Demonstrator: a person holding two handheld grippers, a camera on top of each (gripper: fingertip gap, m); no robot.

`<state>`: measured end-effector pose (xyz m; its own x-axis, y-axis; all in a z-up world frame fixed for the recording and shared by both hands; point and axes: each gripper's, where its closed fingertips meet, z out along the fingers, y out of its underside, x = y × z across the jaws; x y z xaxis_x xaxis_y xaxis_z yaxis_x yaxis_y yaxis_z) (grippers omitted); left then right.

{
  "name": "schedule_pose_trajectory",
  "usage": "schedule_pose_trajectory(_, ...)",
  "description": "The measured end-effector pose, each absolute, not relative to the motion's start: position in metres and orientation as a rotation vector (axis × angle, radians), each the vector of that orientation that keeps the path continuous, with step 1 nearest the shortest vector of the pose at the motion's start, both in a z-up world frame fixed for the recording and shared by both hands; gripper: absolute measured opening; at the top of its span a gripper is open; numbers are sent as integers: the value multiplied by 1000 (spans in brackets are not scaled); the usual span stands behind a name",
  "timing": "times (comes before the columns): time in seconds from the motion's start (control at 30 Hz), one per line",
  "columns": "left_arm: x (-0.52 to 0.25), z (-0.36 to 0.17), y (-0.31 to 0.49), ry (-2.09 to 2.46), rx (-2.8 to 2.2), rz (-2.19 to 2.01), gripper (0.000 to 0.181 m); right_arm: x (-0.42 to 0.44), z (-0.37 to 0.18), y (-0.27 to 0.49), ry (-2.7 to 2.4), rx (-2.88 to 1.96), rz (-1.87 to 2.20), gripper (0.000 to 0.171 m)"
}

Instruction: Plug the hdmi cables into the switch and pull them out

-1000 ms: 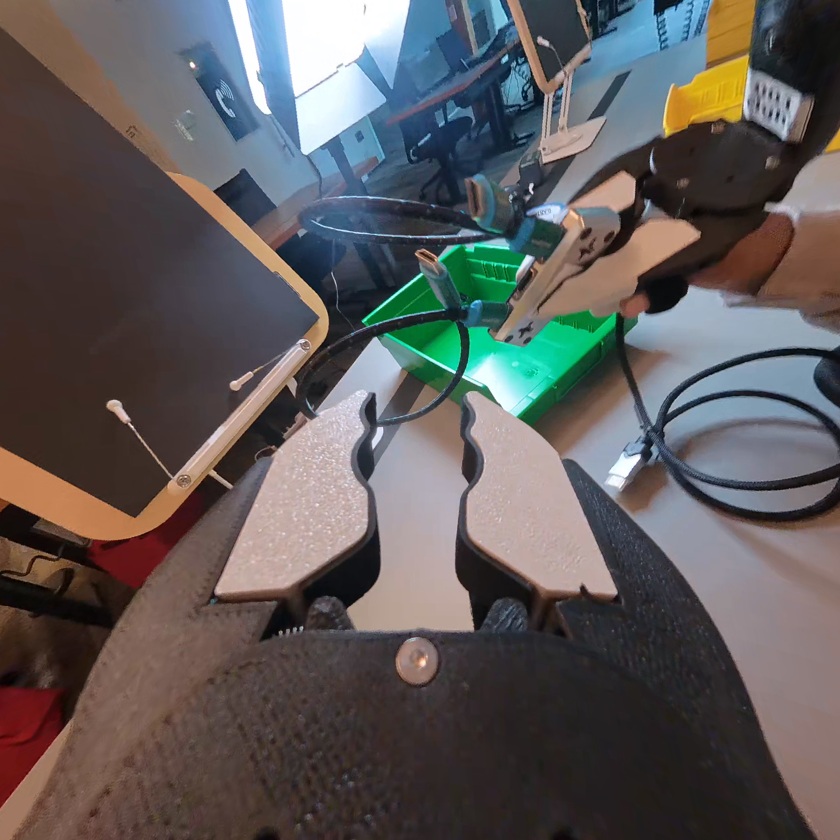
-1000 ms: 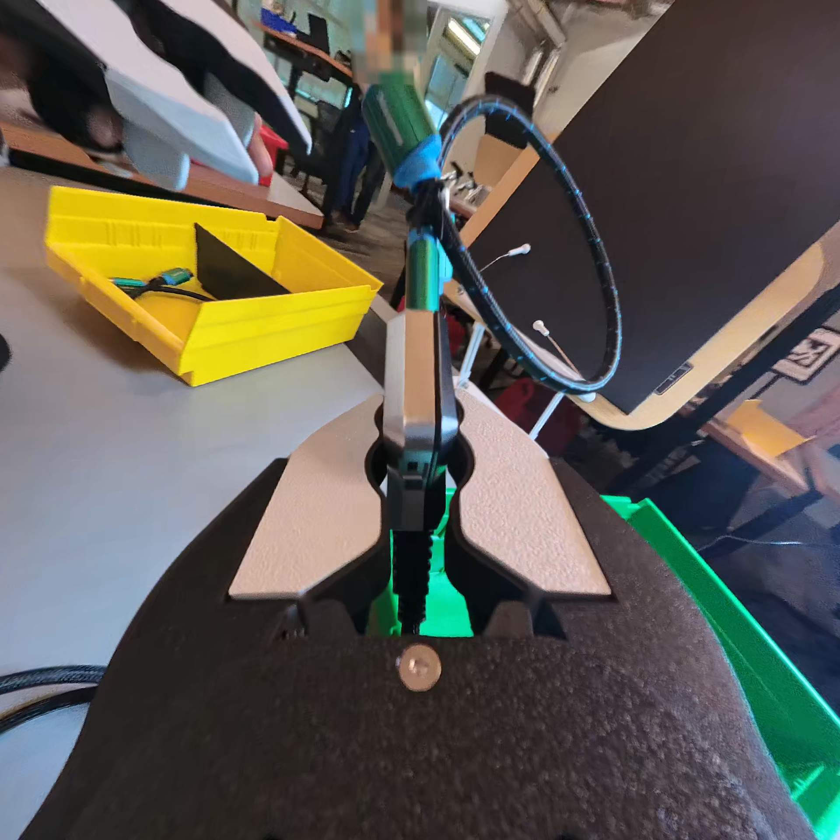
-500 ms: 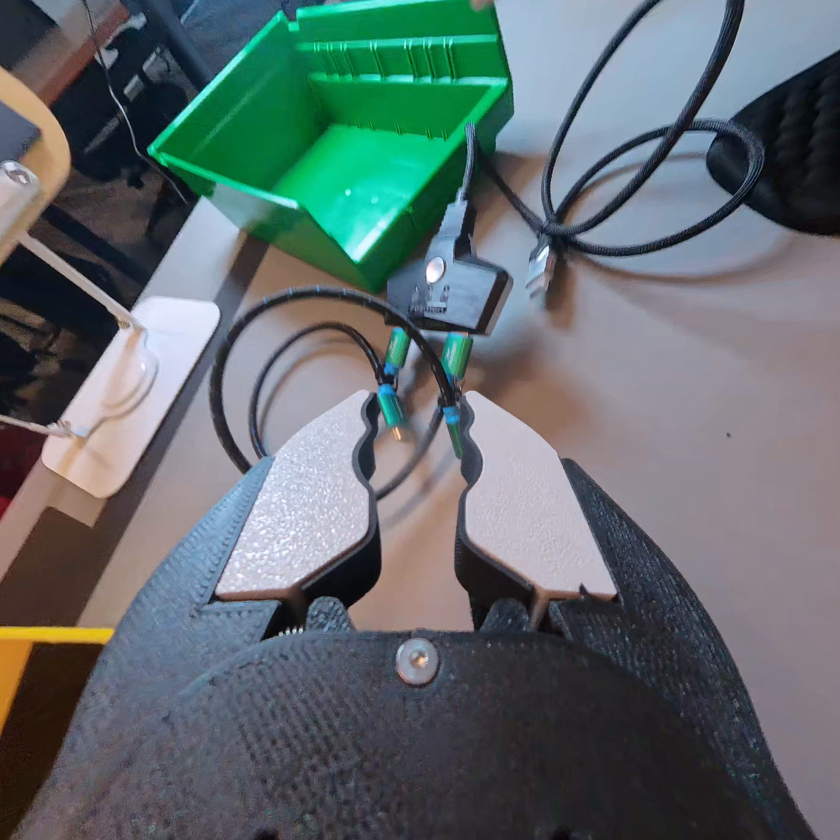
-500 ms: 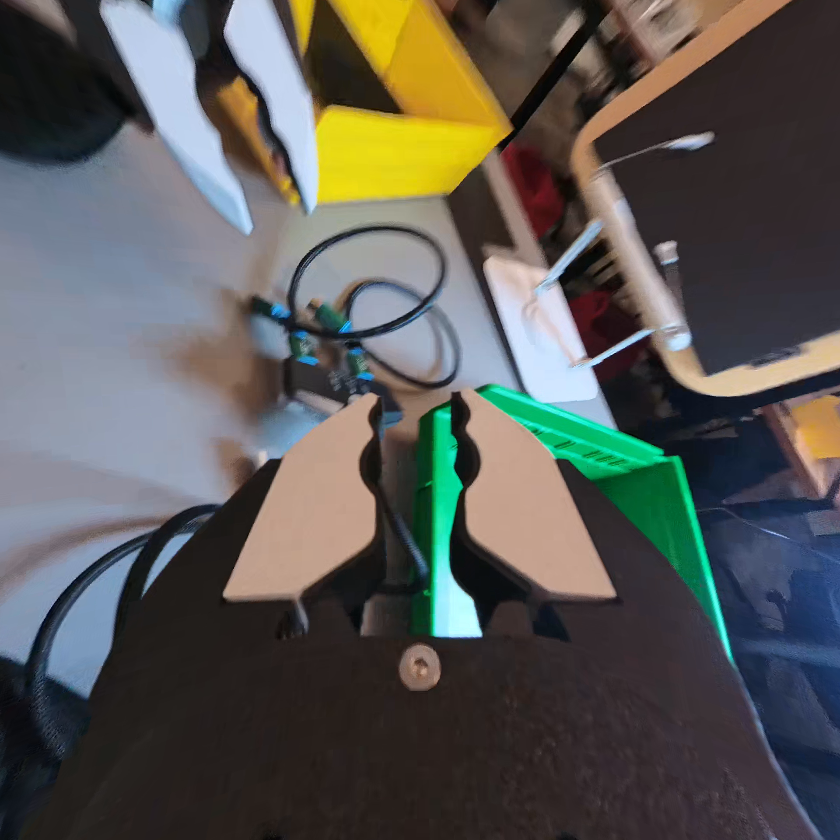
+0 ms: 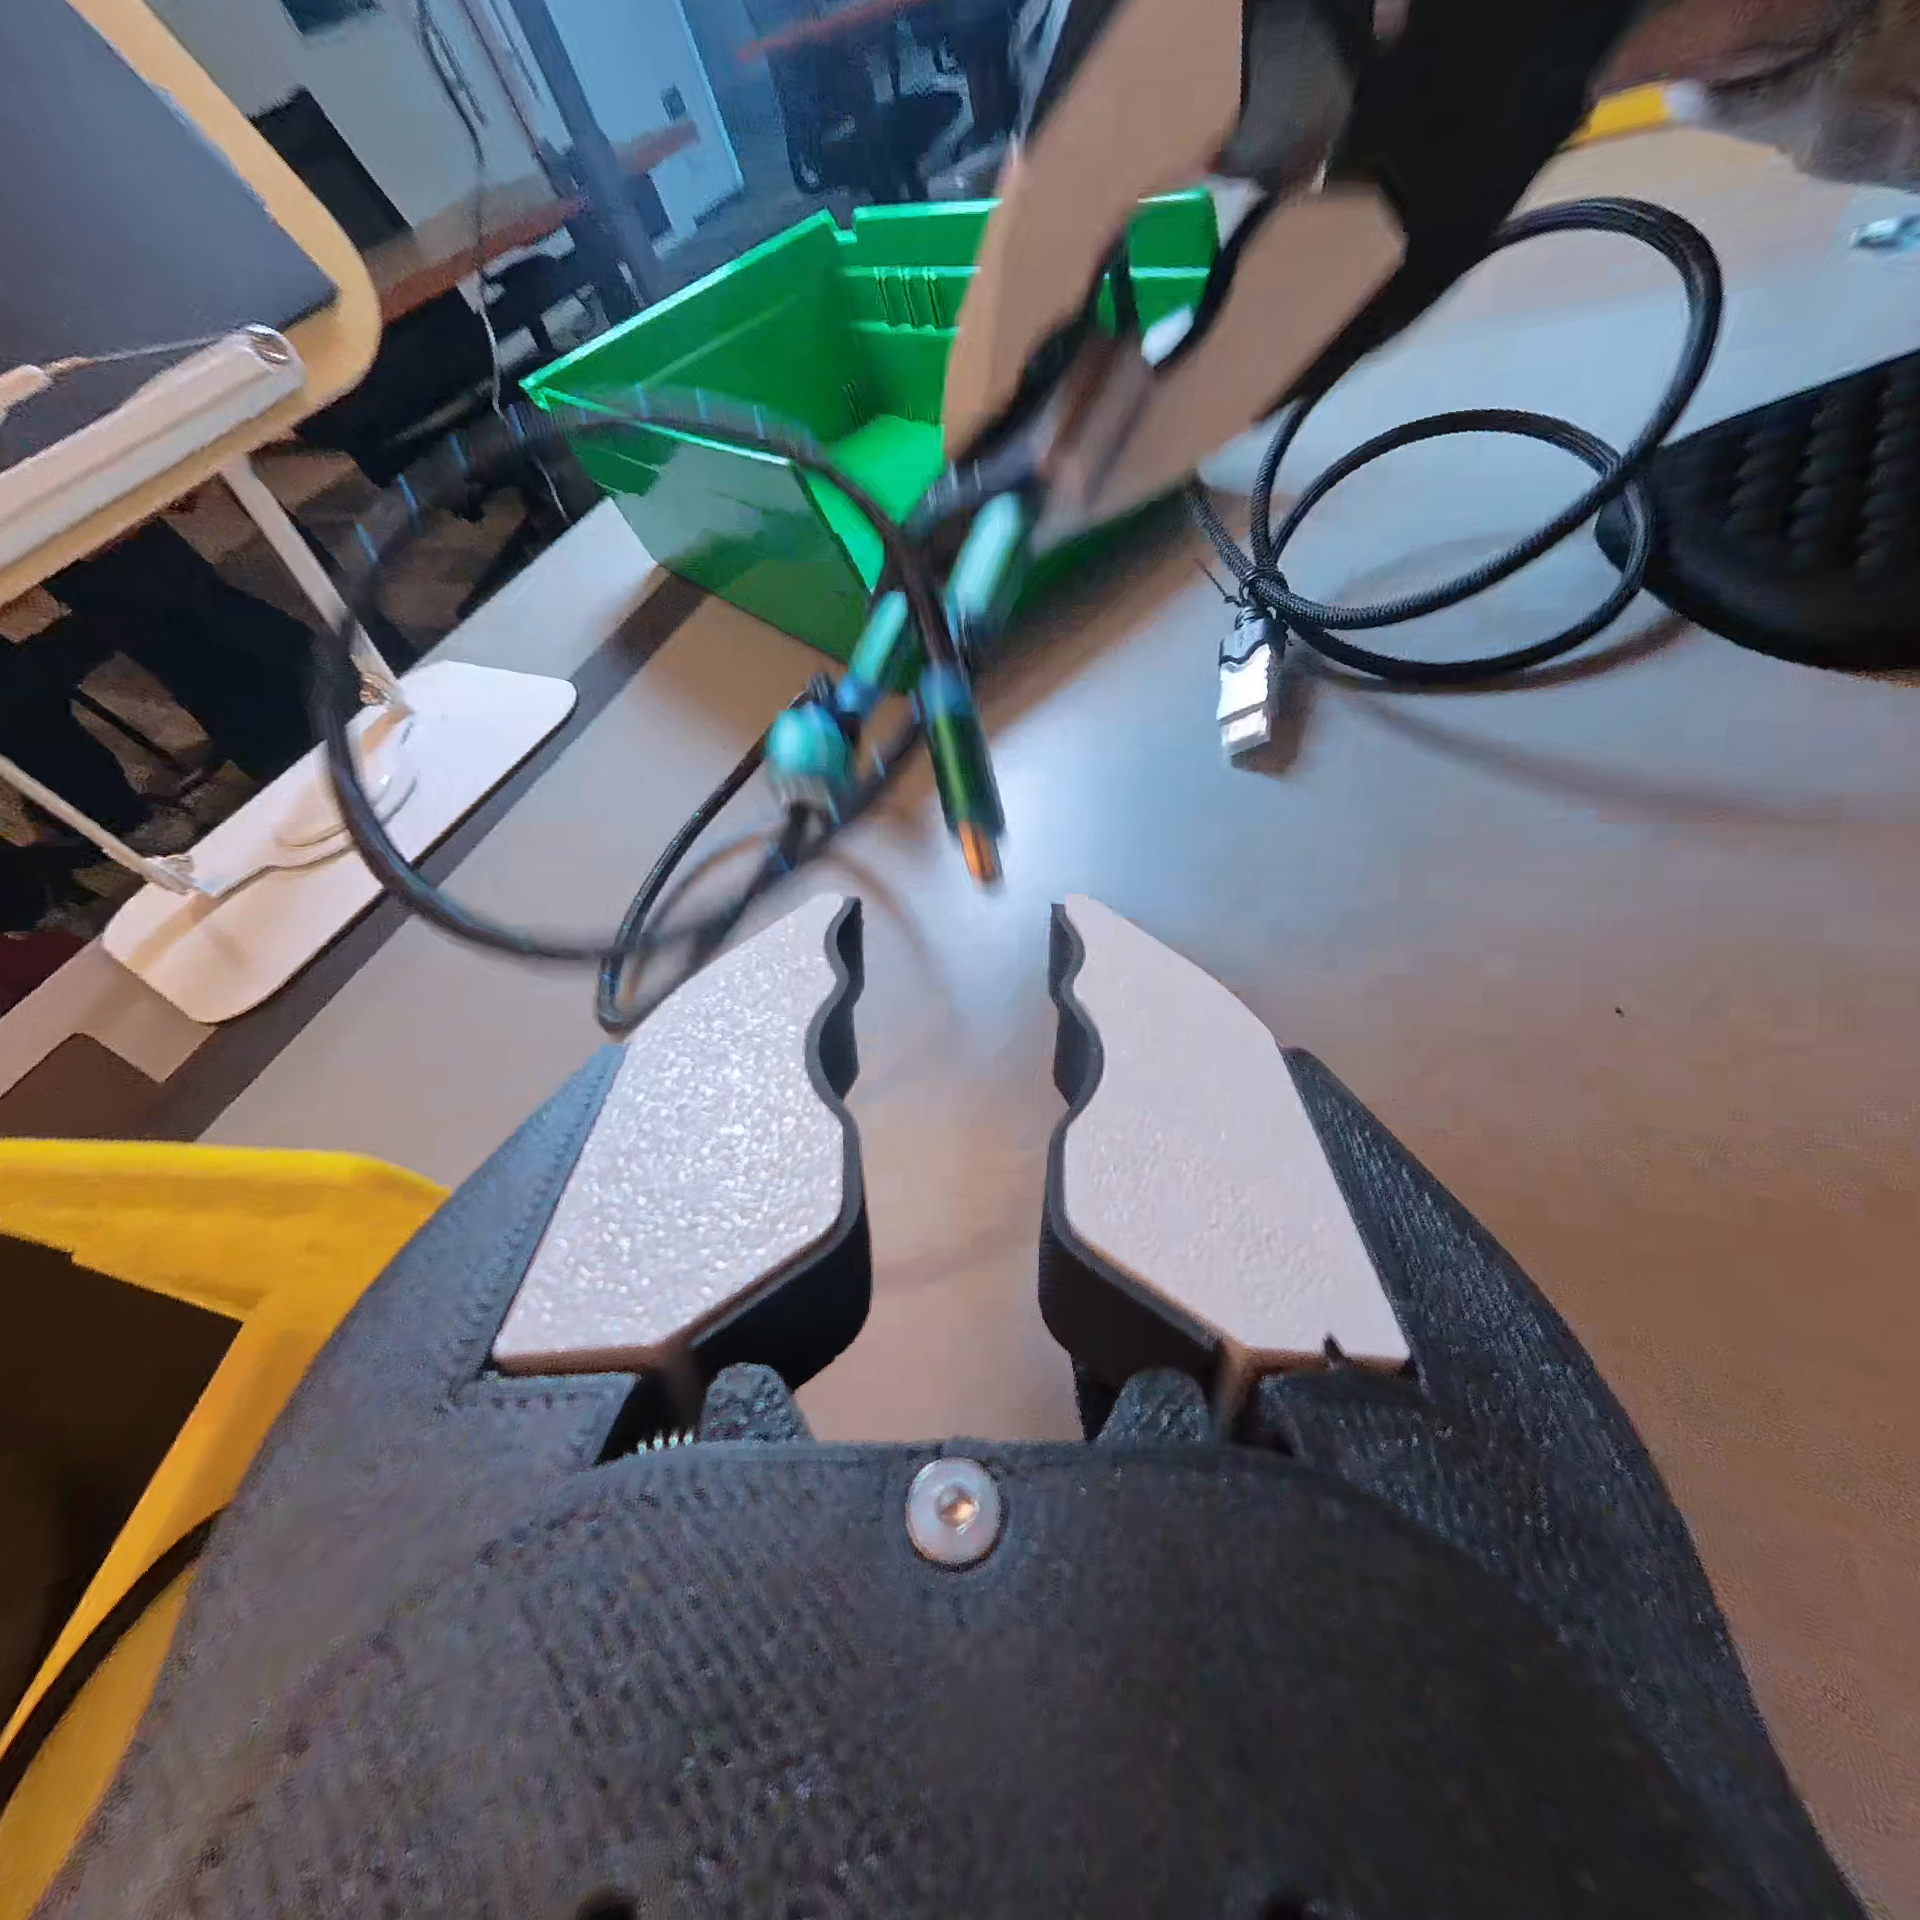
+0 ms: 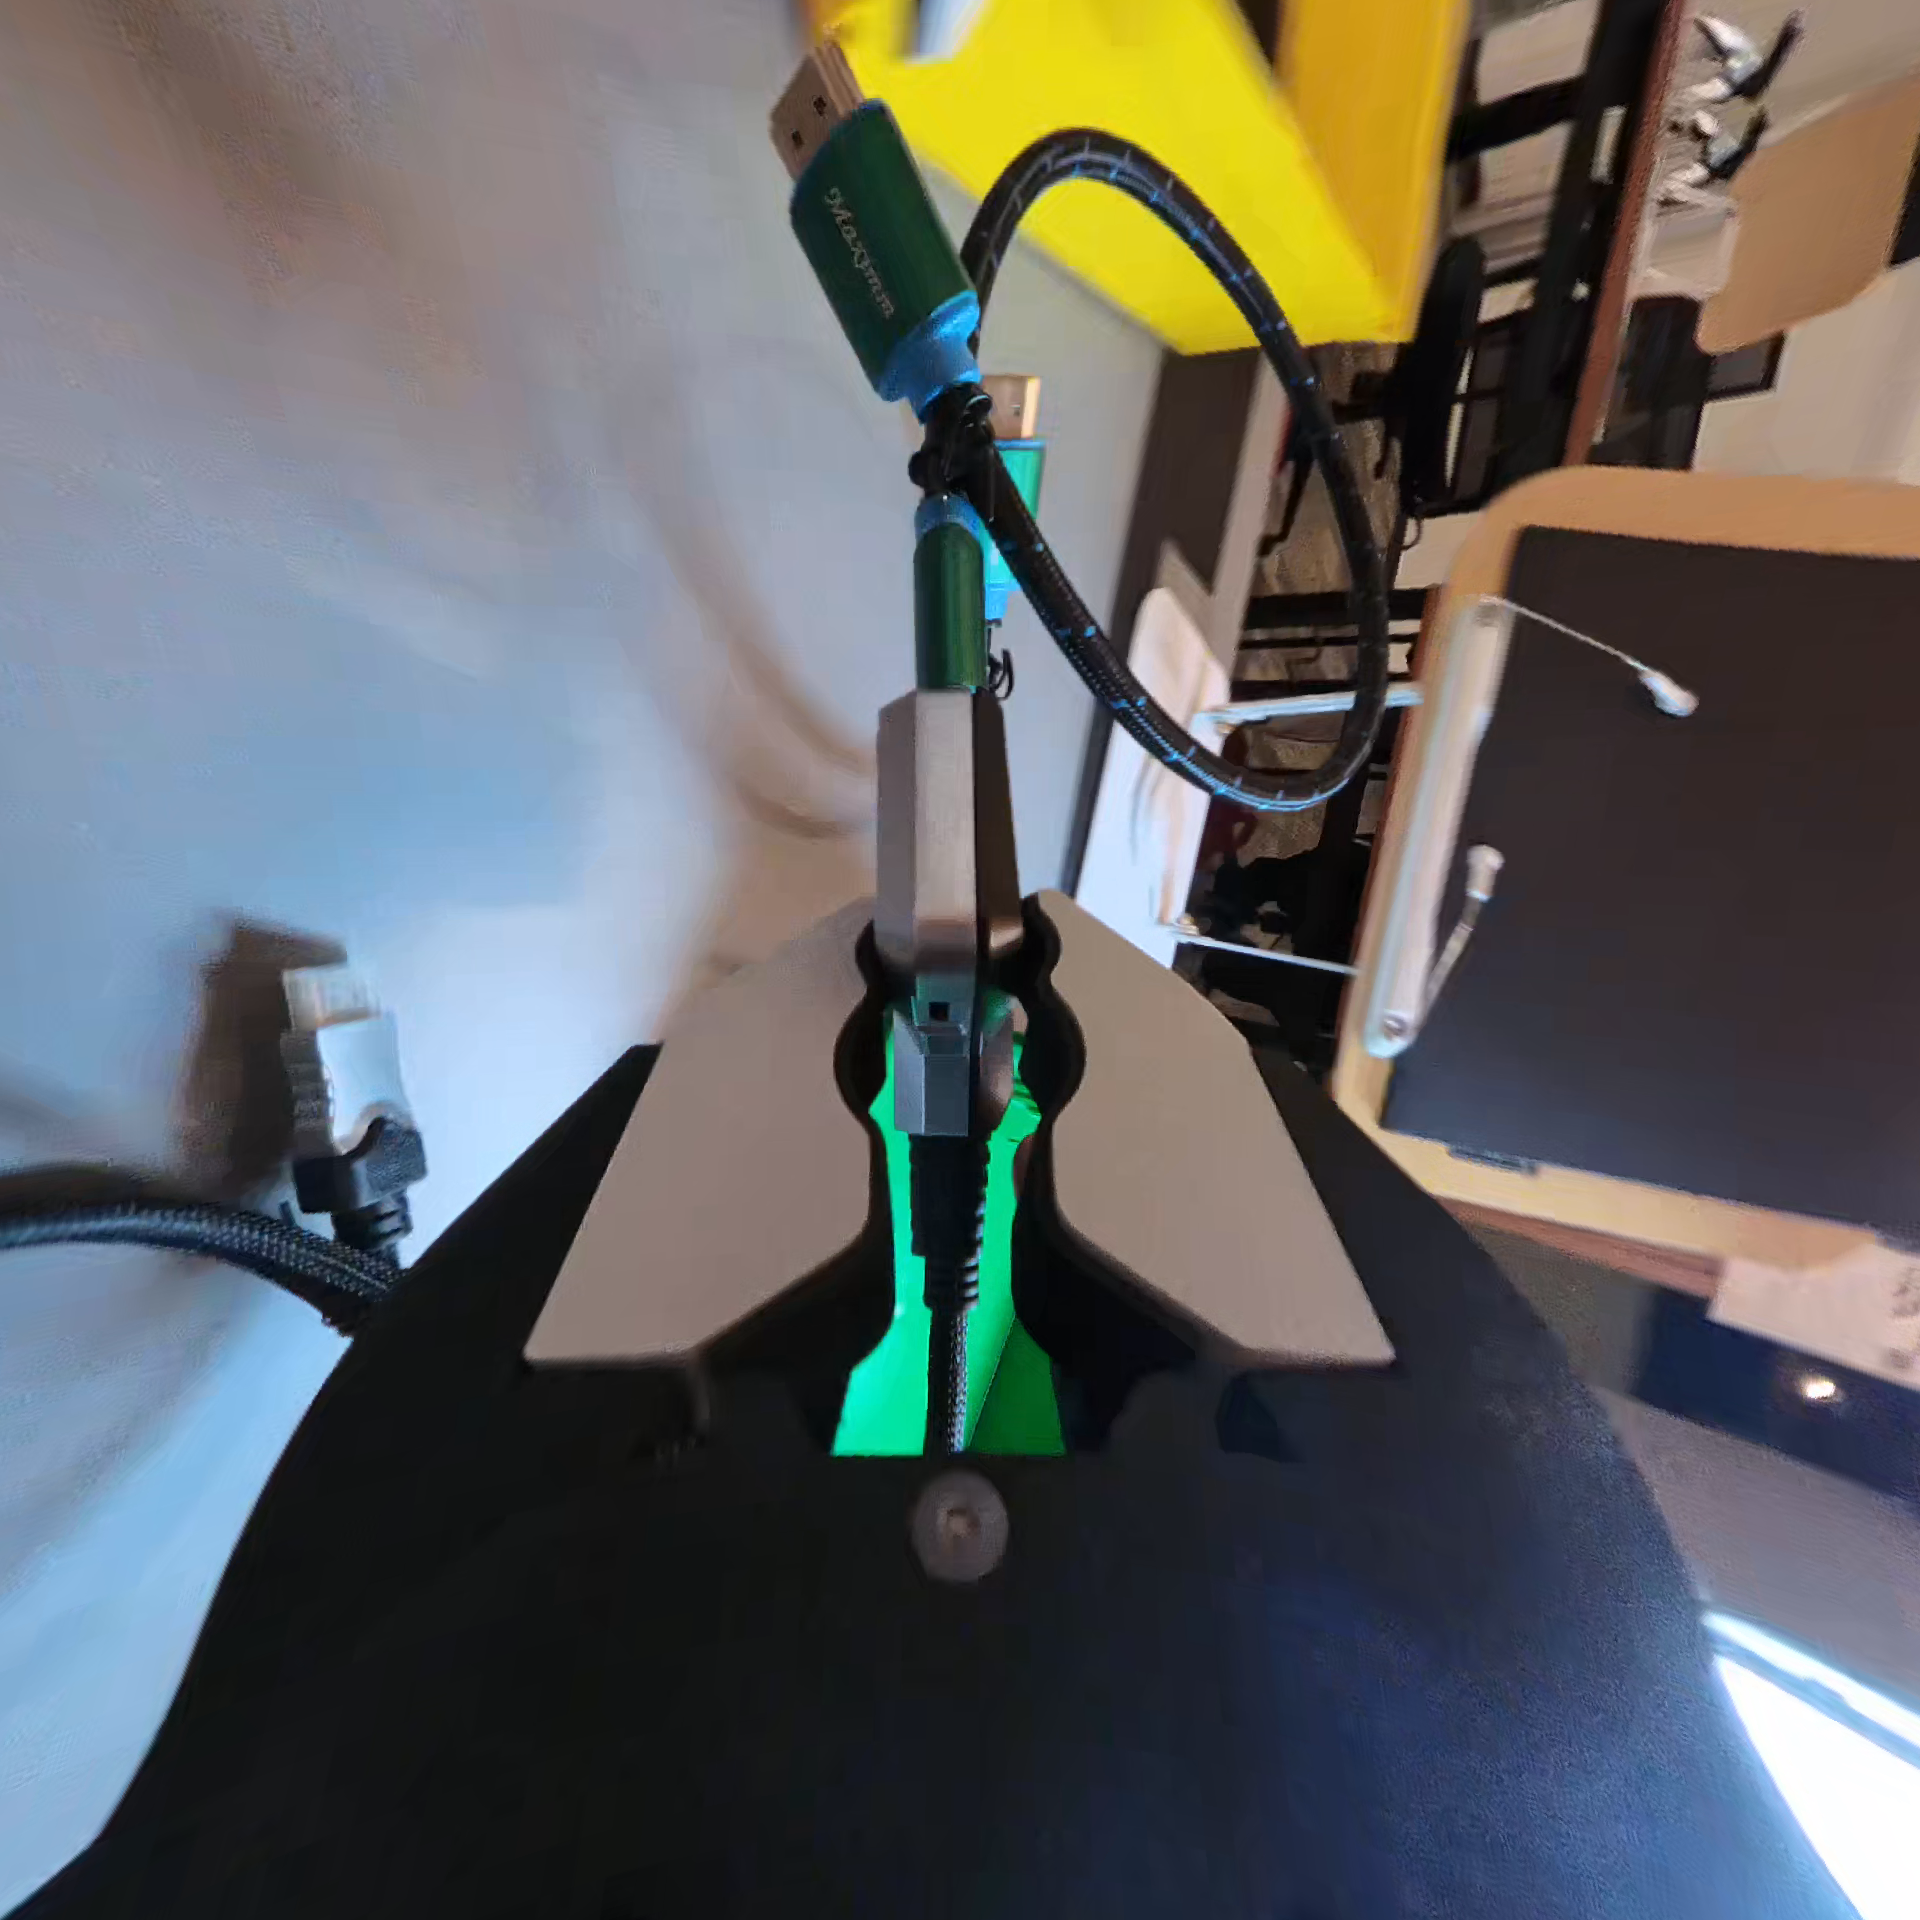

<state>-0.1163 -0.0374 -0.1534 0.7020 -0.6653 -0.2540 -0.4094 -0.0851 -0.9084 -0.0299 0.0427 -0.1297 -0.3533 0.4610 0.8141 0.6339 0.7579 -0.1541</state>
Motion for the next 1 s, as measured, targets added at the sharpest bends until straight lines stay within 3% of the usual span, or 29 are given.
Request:
schedule_pose_trajectory(0.3, -115, -162, -49, 857, -1696, -324, 36, -21, 109, 98, -1580, -906, -47, 22)
schedule_pose_trajectory(0.5, -109, -176, -50, 913, -1718, -288, 36, -11, 176, 186, -1324, -862, -128, 22)
schedule_pose_trajectory(0.63, -107, -182, -52, 942, -1725, -264, 35, 8, 142, 241, -1134, -923, -97, 22)
schedule_pose_trajectory(0.83, -105, -184, -53, 952, -1728, -276, 34, 71, -9, 305, -770, -1396, -7, 22)
schedule_pose_trajectory(1.0, -99, -189, -54, 978, -1736, -292, 34, 92, -94, 306, -924, -1626, -125, 22)
